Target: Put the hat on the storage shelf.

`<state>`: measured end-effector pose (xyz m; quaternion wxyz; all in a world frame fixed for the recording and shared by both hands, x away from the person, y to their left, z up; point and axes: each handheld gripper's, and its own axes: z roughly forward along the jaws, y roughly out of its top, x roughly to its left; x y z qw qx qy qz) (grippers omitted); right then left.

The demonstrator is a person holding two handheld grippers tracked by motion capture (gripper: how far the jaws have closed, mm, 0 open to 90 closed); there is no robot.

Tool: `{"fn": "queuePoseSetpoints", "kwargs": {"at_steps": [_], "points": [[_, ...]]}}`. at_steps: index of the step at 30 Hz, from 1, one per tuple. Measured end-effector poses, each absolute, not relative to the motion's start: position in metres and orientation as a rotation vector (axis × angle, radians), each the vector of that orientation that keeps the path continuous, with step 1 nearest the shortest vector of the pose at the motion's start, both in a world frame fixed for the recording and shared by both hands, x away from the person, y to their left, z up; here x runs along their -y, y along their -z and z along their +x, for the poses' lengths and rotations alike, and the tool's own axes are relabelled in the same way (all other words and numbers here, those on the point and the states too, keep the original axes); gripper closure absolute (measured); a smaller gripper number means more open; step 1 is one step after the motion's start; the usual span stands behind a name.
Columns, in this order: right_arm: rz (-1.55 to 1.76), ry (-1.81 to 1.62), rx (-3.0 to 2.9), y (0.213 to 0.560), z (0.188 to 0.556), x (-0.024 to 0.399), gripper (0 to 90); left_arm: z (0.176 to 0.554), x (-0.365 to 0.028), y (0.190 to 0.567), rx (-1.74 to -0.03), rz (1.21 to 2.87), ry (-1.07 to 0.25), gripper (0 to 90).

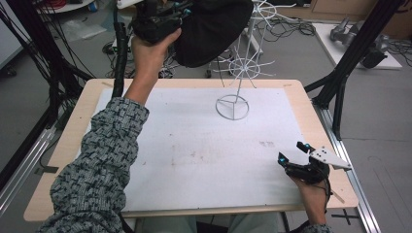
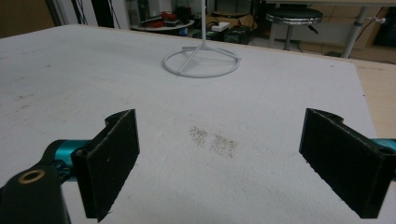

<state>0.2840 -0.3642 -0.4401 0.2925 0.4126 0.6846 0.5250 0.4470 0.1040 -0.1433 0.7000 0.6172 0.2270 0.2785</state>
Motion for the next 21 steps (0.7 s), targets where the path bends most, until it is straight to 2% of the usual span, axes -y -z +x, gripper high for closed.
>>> {"fn": "queuePoseSetpoints", "kwargs": {"at_steps": [21], "points": [[1.087,-1.393,-1.835,0.441,0.285,0.361,11.3,0.456,-0.103,0.194,-0.59,1.453,-0.544,74.2]]}}
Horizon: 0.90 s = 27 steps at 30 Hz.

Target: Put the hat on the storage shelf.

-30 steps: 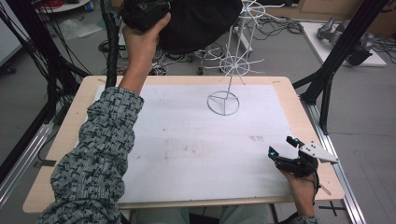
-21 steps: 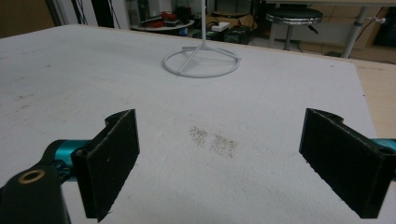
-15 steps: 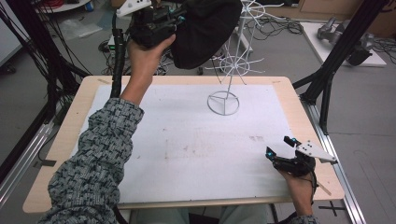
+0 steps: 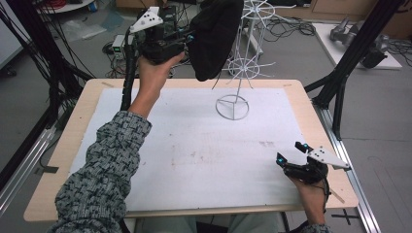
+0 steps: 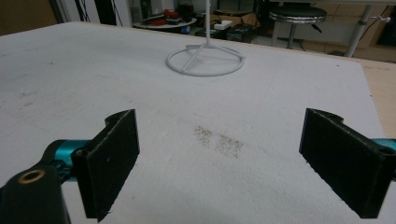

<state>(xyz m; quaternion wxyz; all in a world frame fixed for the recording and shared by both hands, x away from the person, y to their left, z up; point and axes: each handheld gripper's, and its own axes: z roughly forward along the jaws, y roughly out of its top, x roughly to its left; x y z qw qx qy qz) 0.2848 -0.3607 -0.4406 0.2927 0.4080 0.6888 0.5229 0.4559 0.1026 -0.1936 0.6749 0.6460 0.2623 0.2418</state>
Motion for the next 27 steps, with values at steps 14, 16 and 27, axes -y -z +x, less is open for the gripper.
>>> {"fn": "queuePoseSetpoints", "kwargs": {"at_steps": [14,16,27], "points": [[1.091,-1.394,-1.833,0.441,0.285,0.361,11.4,0.458,-0.111,0.197,-0.628,1.456,-0.529,59.0],[1.091,-1.395,-1.836,0.441,0.285,0.362,11.3,0.457,-0.114,0.196,-0.628,1.445,-0.537,57.1],[1.083,-1.398,-1.834,0.44,0.286,0.36,11.3,0.448,-0.142,0.198,-0.648,1.4,-0.524,48.4]]}}
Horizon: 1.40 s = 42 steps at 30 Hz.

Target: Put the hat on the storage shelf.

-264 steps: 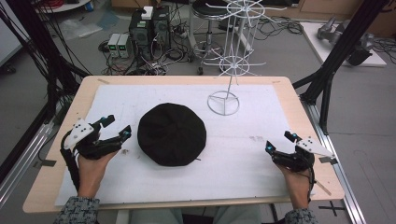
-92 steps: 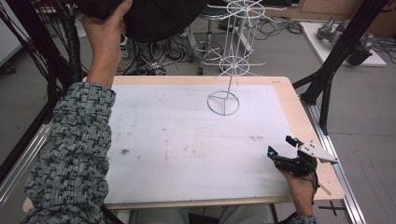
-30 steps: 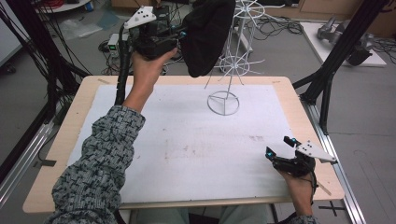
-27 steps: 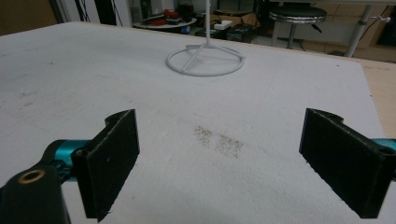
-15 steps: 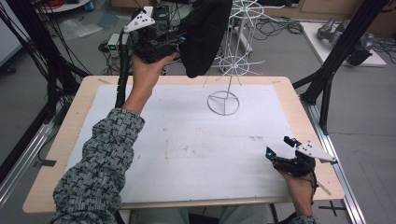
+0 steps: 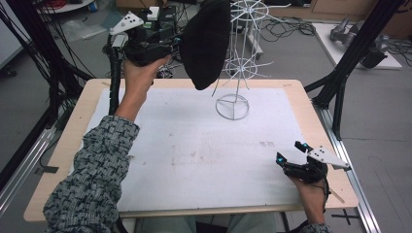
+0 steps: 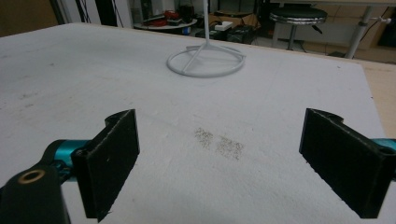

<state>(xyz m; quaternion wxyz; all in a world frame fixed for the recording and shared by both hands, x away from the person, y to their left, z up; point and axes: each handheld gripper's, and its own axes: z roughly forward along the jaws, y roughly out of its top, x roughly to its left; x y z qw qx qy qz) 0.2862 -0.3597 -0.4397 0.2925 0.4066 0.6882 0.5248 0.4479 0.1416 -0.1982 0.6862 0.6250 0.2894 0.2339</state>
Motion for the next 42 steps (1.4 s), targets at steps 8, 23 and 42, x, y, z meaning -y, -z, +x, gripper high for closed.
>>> {"fn": "queuePoseSetpoints", "kwargs": {"at_steps": [8,23,42], "points": [[1.071,-1.405,-1.845,0.439,0.292,0.354,11.3,0.432,-0.166,0.198,-0.659,1.403,-0.588,45.9],[1.069,-1.414,-1.835,0.437,0.294,0.349,11.3,0.383,-0.213,0.238,-0.746,1.484,-0.665,36.1],[1.075,-1.415,-1.832,0.438,0.303,0.345,11.3,0.33,-0.241,0.315,-0.849,1.519,-0.739,24.4]]}}
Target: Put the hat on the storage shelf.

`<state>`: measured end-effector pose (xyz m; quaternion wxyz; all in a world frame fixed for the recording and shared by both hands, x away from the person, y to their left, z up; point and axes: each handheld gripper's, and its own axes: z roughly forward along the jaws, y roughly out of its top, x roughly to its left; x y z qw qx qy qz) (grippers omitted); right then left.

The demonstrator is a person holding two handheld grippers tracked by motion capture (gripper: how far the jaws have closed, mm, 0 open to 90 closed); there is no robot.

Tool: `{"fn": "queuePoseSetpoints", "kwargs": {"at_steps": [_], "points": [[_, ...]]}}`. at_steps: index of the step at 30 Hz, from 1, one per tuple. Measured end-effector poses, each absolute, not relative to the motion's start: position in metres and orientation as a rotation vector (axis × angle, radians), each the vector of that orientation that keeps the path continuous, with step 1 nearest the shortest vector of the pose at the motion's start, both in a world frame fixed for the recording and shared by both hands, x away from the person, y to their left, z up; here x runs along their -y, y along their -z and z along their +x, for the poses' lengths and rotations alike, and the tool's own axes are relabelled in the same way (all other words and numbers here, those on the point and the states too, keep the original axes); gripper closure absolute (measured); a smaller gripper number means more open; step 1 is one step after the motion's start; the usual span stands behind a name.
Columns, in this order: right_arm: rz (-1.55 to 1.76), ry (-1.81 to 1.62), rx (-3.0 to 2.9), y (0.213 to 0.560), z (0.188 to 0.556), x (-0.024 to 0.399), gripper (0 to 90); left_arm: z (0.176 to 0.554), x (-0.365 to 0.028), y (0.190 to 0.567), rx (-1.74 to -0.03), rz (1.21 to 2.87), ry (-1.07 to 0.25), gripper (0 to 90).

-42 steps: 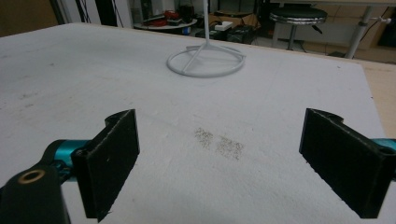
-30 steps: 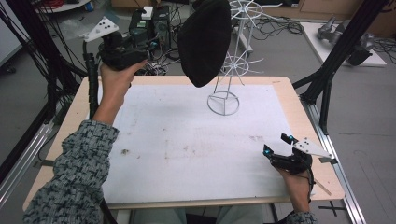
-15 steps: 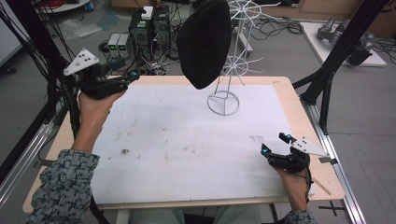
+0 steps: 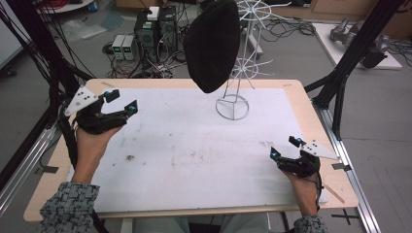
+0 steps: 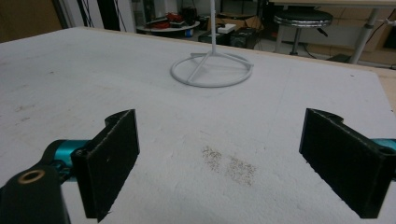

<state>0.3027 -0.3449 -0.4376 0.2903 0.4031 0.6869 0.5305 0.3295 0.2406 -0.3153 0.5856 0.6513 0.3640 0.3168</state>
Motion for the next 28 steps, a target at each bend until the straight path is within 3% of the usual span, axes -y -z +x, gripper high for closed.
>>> {"fn": "queuePoseSetpoints", "kwargs": {"at_steps": [11,28], "points": [[1.076,-1.411,-1.835,0.438,0.303,0.345,11.3,0.315,-0.254,0.374,-0.95,1.524,-0.753,23.8],[1.072,-1.397,-1.844,0.439,0.304,0.343,11.3,0.309,-0.259,0.404,-1.001,1.545,-0.751,23.4]]}}
